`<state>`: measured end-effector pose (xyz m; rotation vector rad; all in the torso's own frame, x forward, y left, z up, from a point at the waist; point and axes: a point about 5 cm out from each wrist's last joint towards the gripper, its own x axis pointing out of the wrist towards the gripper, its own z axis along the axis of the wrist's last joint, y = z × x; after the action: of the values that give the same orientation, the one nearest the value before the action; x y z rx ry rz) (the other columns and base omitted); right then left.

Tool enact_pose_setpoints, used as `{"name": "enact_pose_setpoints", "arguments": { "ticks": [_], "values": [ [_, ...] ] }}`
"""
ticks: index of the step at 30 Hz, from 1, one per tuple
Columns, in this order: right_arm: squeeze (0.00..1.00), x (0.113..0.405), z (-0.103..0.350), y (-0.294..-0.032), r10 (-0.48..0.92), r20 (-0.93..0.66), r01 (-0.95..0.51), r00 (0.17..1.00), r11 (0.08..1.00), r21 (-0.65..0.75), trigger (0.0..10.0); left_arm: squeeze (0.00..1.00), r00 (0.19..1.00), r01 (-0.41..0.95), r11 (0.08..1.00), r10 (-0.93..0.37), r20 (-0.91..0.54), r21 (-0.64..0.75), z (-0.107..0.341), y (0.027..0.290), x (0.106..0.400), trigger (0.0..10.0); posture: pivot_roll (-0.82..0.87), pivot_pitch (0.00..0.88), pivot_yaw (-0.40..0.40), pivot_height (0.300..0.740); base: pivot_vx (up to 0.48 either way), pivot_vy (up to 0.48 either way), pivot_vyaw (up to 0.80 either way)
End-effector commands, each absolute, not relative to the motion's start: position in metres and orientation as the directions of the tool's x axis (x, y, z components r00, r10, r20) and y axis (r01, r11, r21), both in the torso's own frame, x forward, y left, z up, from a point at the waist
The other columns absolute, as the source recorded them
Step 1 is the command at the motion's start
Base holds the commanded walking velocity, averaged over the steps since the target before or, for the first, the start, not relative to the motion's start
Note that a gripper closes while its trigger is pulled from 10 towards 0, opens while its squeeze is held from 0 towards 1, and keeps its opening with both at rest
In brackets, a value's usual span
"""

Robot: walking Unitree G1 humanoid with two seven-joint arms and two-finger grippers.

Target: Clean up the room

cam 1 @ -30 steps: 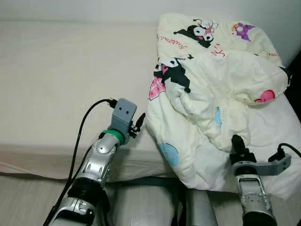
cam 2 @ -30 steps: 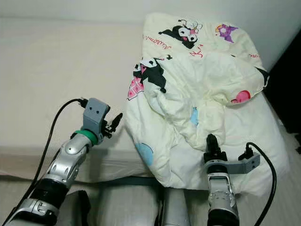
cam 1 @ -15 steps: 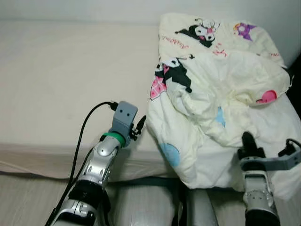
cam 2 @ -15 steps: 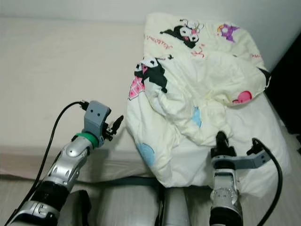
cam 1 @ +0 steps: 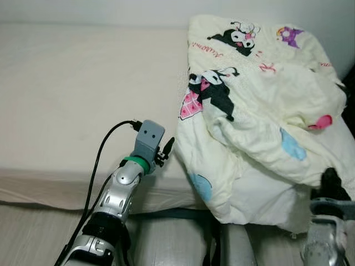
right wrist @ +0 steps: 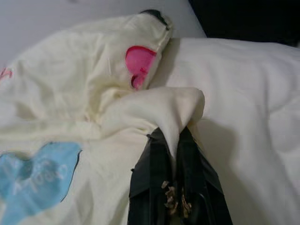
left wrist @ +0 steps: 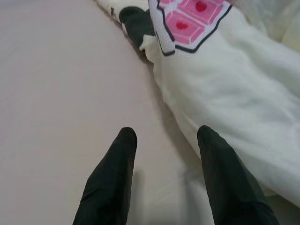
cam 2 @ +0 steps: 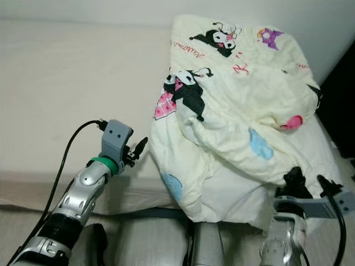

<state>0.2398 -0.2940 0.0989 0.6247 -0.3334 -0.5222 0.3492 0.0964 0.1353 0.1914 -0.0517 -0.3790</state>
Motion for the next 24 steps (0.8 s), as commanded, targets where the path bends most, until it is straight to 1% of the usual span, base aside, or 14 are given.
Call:
{"name": "enact_pose_setpoints", "arguments": {
  "ticks": [1,6,8,9,10,11,13,16,18,19,20,21,23,24],
  "values": [
    [0.00,0.234,0.102,-0.290,-0.538,0.148,0.345,0.830,0.703,0.622,10.0,0.00,0.924,0.378,0.906,-0.383,-0.012,0.192,0.127,0.095,0.346,10.0,-0.09,0.140,0.067,0.482,0.000,0.000,0.00],
    [0.00,0.220,0.108,-0.293,-0.574,0.164,0.384,0.802,0.706,0.596,10.0,0.00,0.918,0.392,0.901,-0.397,-0.015,0.185,0.126,0.089,0.345,10.0,-0.10,0.142,0.066,0.482,0.000,0.000,0.00],
    [0.00,0.189,0.098,-0.323,-0.748,0.099,0.593,0.656,0.593,0.544,10.0,0.00,0.916,0.398,0.899,-0.402,-0.016,0.183,0.125,0.087,0.344,10.0,-0.11,0.146,0.058,0.482,0.000,0.000,0.00],
    [0.00,0.189,0.098,-0.323,-0.748,0.099,0.593,0.656,0.593,0.544,10.0,0.00,0.916,0.398,0.899,-0.402,-0.016,0.183,0.125,0.087,0.344,10.0,-0.11,0.146,0.058,0.482,0.000,0.000,0.00],
    [0.00,0.173,0.094,-0.335,-0.809,0.071,0.669,0.584,0.529,0.523,10.0,0.00,0.915,0.399,0.899,-0.403,-0.016,0.182,0.125,0.087,0.344,10.0,-0.11,0.150,0.058,0.482,0.000,0.000,0.00],
    [0.00,0.173,0.094,-0.335,-0.809,0.071,0.669,0.584,0.529,0.523,10.0,0.00,0.915,0.399,0.899,-0.403,-0.016,0.182,0.125,0.087,0.344,10.0,-0.11,0.150,0.058,0.482,0.000,0.000,0.00],
    [0.00,0.120,0.083,-0.372,-0.921,0.021,0.824,0.389,0.358,0.440,10.0,0.00,0.915,0.400,0.898,-0.403,-0.022,0.182,0.123,0.087,0.344,10.0,-0.13,0.157,0.066,0.482,0.000,0.000,0.00],
    [0.00,0.102,0.081,-0.382,-0.944,0.011,0.858,0.330,0.305,0.414,10.0,0.00,0.915,0.400,0.898,-0.403,-0.024,0.182,0.123,0.087,0.345,10.0,-0.13,0.157,0.066,0.482,0.000,0.000,0.00],
    [0.00,0.060,0.078,-0.404,-0.982,0.007,0.937,0.190,0.184,0.296,10.0,0.00,0.915,0.401,0.898,-0.402,-0.030,0.182,0.122,0.088,0.346,10.0,-0.14,0.163,0.075,0.482,0.000,0.000,0.00],
    [0.00,0.060,0.078,-0.404,-0.982,0.007,0.937,0.190,0.184,0.296,10.0,0.00,0.915,0.401,0.898,-0.402,-0.030,0.182,0.122,0.088,0.346,10.0,-0.14,0.163,0.075,0.482,0.000,0.000,0.00],
    [0.00,0.041,0.076,-0.411,-0.994,-0.001,0.971,0.110,0.108,0.215,10.0,0.00,0.915,0.401,0.897,-0.402,-0.032,0.183,0.122,0.088,0.346,10.0,-0.14,0.163,0.075,0.482,0.000,0.000,0.00],
    [0.00,0.041,0.076,-0.411,-0.994,-0.001,0.971,0.110,0.108,0.215,10.0,0.00,0.915,0.401,0.897,-0.402,-0.032,0.183,0.122,0.088,0.346,10.0,-0.14,0.163,0.075,0.482,0.000,0.000,0.00],
    [0.00,0.007,0.070,-0.419,-0.999,-0.009,0.998,-0.054,-0.054,0.014,10.0,0.00,0.916,0.399,0.898,-0.400,-0.035,0.186,0.122,0.089,0.347,10.0,-0.14,0.163,0.075,0.482,0.000,0.000,0.00],
    [0.00,0.007,0.070,-0.419,-0.999,-0.009,0.998,-0.054,-0.054,0.014,10.0,0.00,0.916,0.399,0.898,-0.400,-0.035,0.186,0.122,0.089,0.347,10.0,-0.14,0.163,0.075,0.482,0.000,0.000,0.00]
  ]
}}
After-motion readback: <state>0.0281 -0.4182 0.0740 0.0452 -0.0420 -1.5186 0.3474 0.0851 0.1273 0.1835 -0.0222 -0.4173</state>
